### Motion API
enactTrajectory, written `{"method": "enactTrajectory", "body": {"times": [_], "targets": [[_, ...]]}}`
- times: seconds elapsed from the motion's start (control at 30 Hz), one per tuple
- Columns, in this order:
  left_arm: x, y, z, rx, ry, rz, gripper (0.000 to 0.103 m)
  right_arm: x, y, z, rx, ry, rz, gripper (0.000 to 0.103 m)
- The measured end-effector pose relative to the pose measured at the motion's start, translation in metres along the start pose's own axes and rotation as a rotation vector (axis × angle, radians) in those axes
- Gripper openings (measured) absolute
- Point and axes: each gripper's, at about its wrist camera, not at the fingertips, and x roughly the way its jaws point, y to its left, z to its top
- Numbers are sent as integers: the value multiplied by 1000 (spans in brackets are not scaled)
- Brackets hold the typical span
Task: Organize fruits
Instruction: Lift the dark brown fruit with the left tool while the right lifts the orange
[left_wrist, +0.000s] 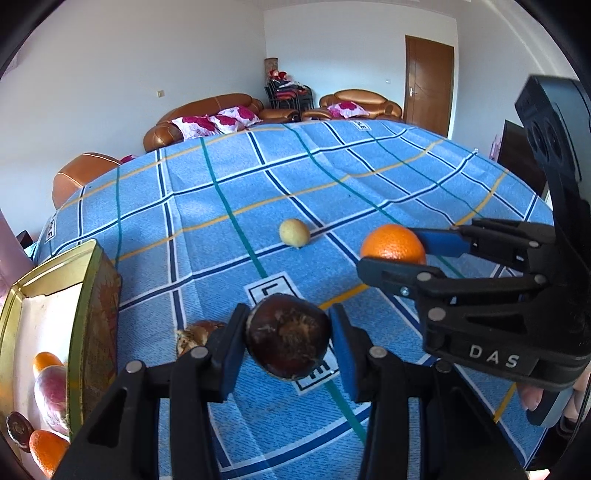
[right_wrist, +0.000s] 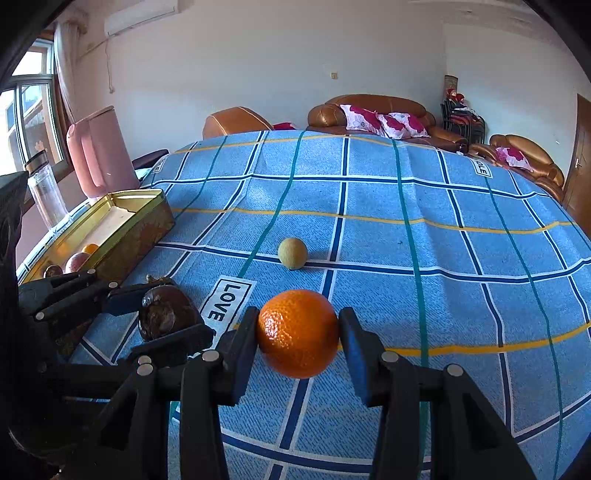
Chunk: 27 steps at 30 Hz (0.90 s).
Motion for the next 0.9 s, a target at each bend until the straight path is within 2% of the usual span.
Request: {"method": "enactTrajectory", "body": {"times": [0.9], "targets": [[-29, 18, -4, -92, -155, 46, 45, -16, 10, 0, -51, -102, 17, 46]]}}
